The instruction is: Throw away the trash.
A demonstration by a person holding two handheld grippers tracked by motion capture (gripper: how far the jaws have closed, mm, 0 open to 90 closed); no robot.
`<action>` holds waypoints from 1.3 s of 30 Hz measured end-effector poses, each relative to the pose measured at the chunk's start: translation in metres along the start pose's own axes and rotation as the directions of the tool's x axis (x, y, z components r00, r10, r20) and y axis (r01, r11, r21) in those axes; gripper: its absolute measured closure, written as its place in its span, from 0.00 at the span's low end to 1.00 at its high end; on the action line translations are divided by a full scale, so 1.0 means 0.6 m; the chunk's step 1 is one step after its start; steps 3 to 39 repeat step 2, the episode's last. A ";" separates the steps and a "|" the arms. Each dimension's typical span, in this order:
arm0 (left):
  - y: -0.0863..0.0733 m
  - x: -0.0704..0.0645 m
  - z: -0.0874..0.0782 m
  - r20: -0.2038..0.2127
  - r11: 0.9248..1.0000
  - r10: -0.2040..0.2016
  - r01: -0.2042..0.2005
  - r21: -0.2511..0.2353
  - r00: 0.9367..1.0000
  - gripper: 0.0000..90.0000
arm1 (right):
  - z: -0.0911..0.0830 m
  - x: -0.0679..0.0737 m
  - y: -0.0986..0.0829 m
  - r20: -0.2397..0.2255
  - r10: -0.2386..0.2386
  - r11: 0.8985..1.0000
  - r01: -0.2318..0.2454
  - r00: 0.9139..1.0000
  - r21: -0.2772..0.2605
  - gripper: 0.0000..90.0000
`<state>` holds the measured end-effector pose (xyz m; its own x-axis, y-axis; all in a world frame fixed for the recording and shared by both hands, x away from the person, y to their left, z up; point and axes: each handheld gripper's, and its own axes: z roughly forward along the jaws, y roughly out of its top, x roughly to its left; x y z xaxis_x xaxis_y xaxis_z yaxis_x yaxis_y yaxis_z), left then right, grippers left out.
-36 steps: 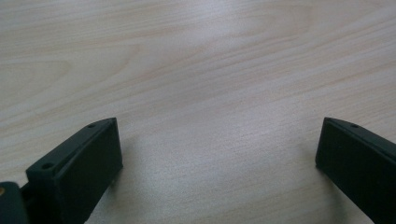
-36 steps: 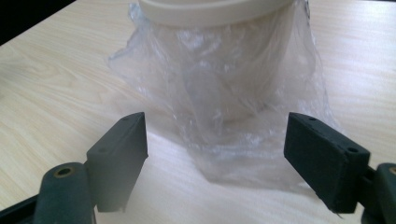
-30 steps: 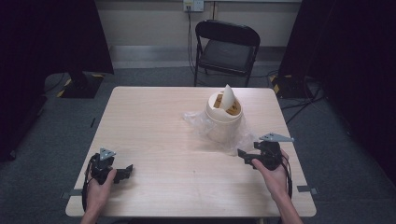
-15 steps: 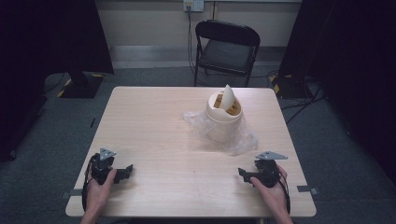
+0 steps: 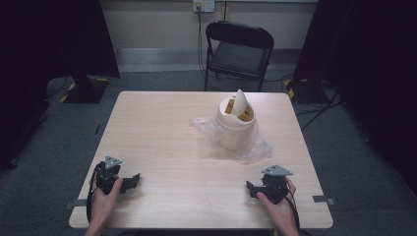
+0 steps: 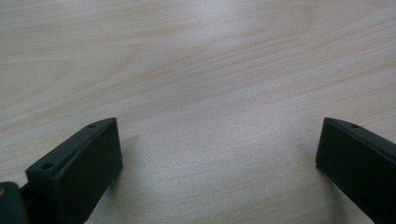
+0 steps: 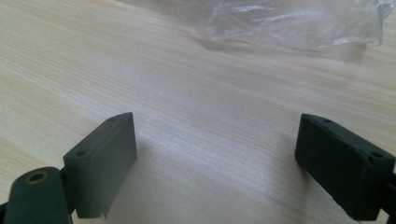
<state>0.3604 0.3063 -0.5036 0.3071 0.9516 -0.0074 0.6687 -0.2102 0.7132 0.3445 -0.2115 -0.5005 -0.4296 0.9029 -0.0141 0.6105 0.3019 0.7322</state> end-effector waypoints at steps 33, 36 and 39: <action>0.000 0.000 0.000 0.000 1.000 0.000 0.000 0.000 1.000 0.00 | 0.000 0.000 0.000 -0.001 0.002 1.000 -0.002 1.000 0.001 0.13; 0.000 0.000 0.000 0.000 1.000 0.000 0.000 0.000 1.000 0.00 | 0.000 0.000 0.000 -0.001 0.002 1.000 -0.002 1.000 0.001 0.13; 0.000 0.000 0.000 0.000 1.000 0.000 0.000 0.000 1.000 0.00 | 0.000 0.000 0.000 -0.001 0.002 1.000 -0.002 1.000 0.001 0.13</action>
